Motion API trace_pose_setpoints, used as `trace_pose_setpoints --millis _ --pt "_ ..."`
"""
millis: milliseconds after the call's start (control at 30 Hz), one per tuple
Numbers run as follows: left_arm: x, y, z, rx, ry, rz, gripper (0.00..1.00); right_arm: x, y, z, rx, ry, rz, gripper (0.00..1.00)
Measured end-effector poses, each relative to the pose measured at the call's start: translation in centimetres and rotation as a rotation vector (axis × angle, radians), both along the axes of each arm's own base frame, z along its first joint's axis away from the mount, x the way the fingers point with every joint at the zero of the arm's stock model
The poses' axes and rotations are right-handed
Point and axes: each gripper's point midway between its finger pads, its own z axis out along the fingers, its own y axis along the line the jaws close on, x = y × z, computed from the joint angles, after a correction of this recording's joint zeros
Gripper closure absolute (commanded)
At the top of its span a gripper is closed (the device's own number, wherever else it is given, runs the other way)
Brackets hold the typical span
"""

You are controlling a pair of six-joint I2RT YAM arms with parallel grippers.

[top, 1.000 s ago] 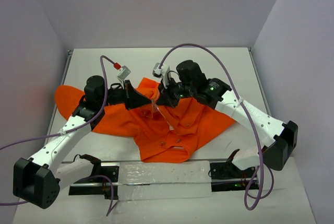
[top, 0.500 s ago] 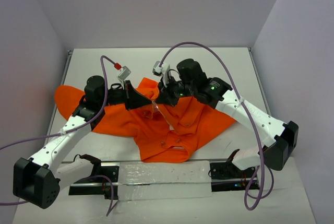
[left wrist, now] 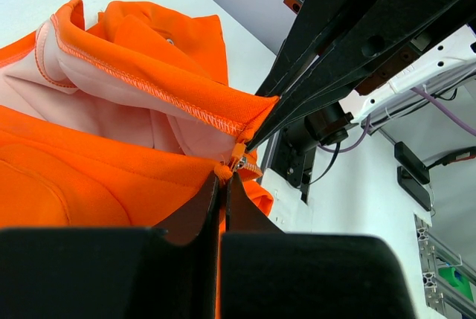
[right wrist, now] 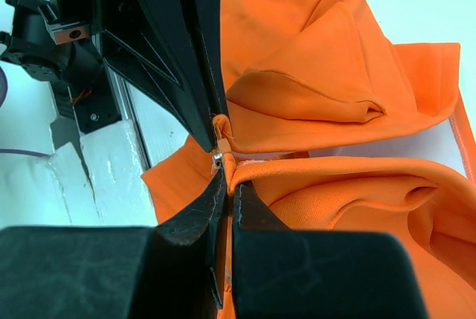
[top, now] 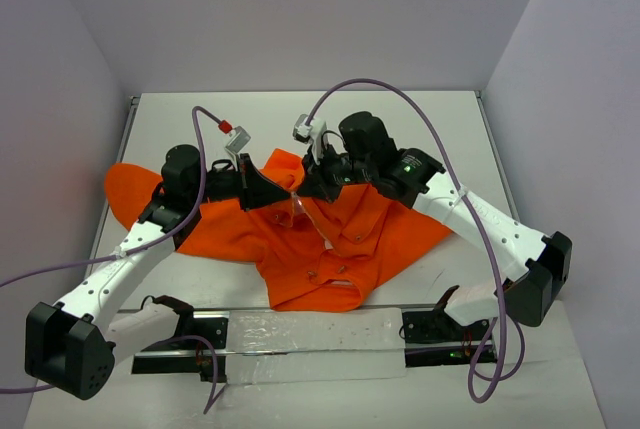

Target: Zip up the jacket

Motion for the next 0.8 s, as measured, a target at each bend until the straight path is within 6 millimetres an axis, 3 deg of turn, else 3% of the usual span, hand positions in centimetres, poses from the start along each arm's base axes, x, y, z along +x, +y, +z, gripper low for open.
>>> trace_pose_setpoints --millis 800 --pt "0.2 -0.1 0.7 -0.014 -0.032 0.003 1.0 0.4 -0.2 1.4 0.066 -0.012 -0.082 1.0"
